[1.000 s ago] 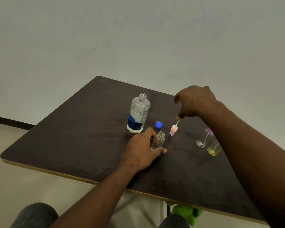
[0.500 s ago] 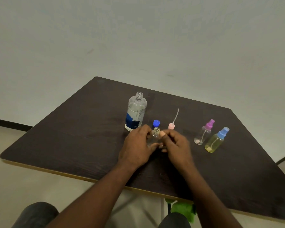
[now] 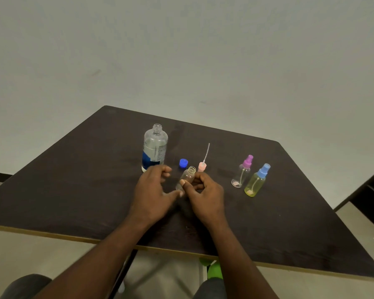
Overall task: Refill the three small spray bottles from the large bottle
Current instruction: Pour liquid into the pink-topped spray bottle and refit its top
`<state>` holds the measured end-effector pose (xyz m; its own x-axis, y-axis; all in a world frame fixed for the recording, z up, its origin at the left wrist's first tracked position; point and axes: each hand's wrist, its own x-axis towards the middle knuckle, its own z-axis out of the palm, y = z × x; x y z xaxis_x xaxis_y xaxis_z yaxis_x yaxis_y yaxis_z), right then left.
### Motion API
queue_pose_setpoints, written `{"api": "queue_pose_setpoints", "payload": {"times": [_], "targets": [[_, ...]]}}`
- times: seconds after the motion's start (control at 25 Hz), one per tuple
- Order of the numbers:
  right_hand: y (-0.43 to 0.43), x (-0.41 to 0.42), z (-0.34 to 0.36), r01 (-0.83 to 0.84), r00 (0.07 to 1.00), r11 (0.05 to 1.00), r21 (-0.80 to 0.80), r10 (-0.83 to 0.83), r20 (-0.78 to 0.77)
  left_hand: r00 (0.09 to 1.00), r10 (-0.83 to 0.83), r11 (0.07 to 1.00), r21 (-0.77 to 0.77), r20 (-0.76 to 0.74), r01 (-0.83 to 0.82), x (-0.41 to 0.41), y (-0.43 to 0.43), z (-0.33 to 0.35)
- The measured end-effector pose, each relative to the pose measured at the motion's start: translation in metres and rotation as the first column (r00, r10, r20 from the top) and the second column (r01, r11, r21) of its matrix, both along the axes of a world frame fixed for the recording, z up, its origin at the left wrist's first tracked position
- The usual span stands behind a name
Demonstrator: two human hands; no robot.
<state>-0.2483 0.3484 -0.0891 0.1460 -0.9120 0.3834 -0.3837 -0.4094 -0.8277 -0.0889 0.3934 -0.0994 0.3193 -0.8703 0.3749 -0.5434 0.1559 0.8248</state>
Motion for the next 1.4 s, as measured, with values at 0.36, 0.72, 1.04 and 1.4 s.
{"api": "queue_pose_setpoints", "payload": {"times": [0.36,0.72,1.04,1.4], "targets": [[-0.010,0.006,-0.007,0.073,0.991,0.997,0.033,-0.069,-0.117,0.947,0.283,0.957,-0.018,-0.153,-0.289,0.071,-0.012,0.009],[-0.015,0.005,-0.011,0.068,0.989,0.997,0.045,-0.061,-0.136,0.992,0.062,0.996,0.065,-0.107,-0.055,0.062,-0.053,0.015],[-0.012,0.006,-0.012,0.060,0.996,0.998,0.025,-0.059,-0.072,0.976,0.215,0.974,-0.085,0.026,-0.212,0.062,-0.043,0.008],[-0.004,0.002,-0.003,0.122,0.988,0.980,-0.157,-0.105,0.112,0.889,0.243,0.965,-0.190,0.388,-0.180,0.052,-0.042,0.005]]}}
